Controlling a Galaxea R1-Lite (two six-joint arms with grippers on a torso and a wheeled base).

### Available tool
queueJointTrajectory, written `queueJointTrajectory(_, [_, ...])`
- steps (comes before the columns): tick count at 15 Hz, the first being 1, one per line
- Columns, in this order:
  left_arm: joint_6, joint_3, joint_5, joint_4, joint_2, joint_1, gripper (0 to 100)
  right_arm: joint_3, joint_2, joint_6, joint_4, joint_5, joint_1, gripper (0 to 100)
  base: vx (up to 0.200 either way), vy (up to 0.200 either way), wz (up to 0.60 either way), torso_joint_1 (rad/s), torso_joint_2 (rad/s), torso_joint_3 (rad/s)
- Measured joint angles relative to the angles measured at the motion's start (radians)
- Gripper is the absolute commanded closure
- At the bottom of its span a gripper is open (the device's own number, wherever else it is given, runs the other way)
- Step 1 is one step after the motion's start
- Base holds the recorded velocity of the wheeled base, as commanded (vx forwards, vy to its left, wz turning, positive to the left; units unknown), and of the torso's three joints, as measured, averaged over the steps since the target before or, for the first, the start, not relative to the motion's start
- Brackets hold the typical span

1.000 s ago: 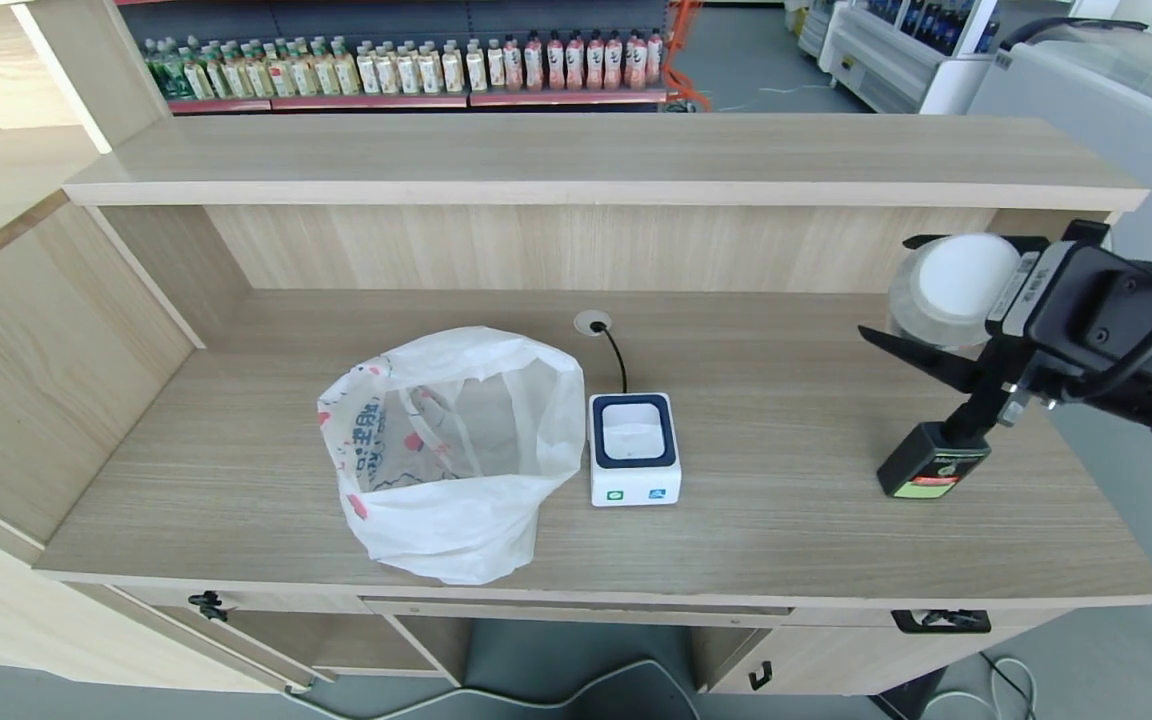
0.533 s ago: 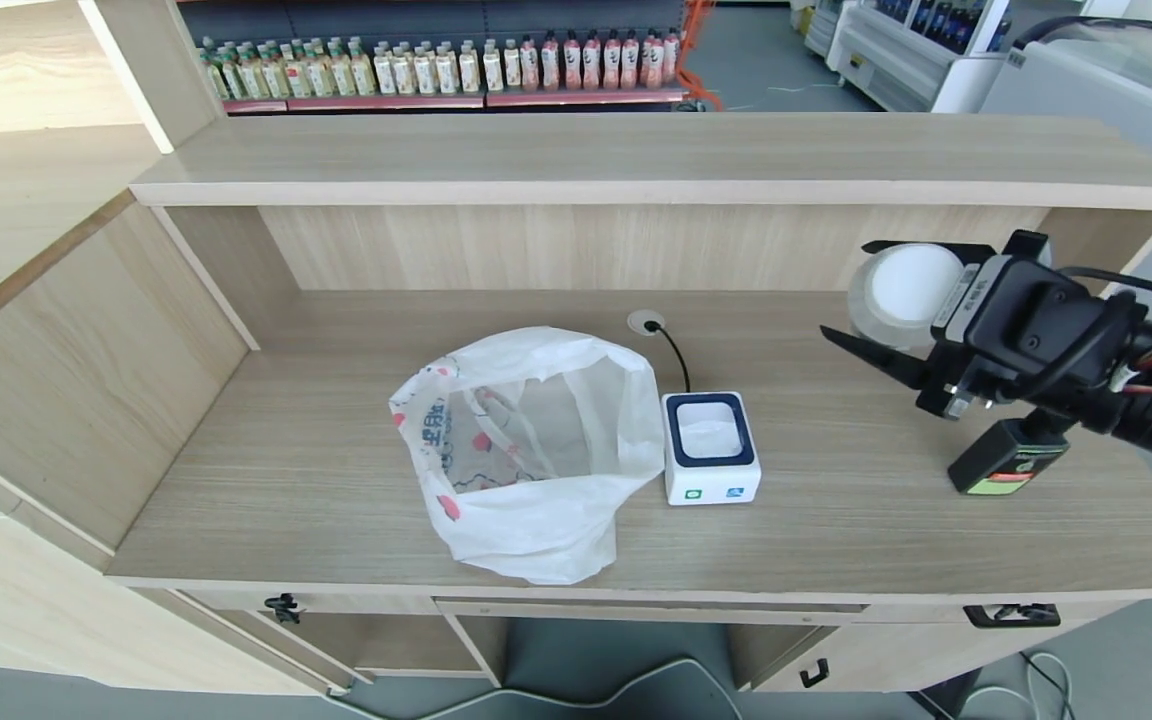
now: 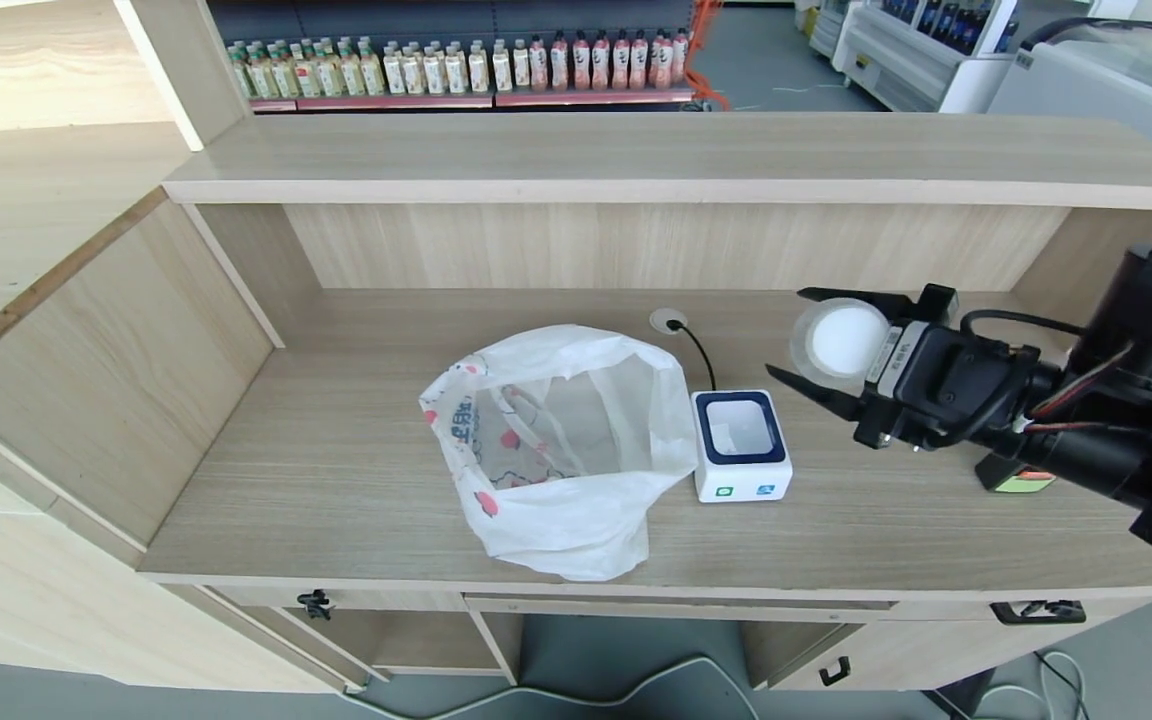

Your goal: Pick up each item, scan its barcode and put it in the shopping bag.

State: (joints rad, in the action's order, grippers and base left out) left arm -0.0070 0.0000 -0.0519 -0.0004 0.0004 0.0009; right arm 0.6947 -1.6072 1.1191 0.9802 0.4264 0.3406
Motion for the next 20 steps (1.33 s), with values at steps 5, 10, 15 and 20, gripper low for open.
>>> queueJointTrajectory(5, [0.0,0.0,0.0,0.0,0.0,0.0,0,-0.118,-0.074,-0.028,0.161,0.046,-0.022,100,0.0,0.0,0.0,0.0,0.0,0.0])
queueJointTrajectory(10, [0.0,0.0,0.0,0.0,0.0,0.001,0,-0.08,-0.134,-0.03,0.165,0.11,-0.05,100,0.0,0.0,0.0,0.0,0.0,0.0])
queueJointTrajectory(15, [0.0,0.0,0.0,0.0,0.0,0.0,0,-0.026,-0.194,-0.029,0.167,0.161,-0.052,100,0.0,0.0,0.0,0.0,0.0,0.0])
queueJointTrajectory(20, [0.0,0.0,0.0,0.0,0.0,0.001,0,0.027,-0.246,-0.029,0.174,0.186,-0.052,100,0.0,0.0,0.0,0.0,0.0,0.0])
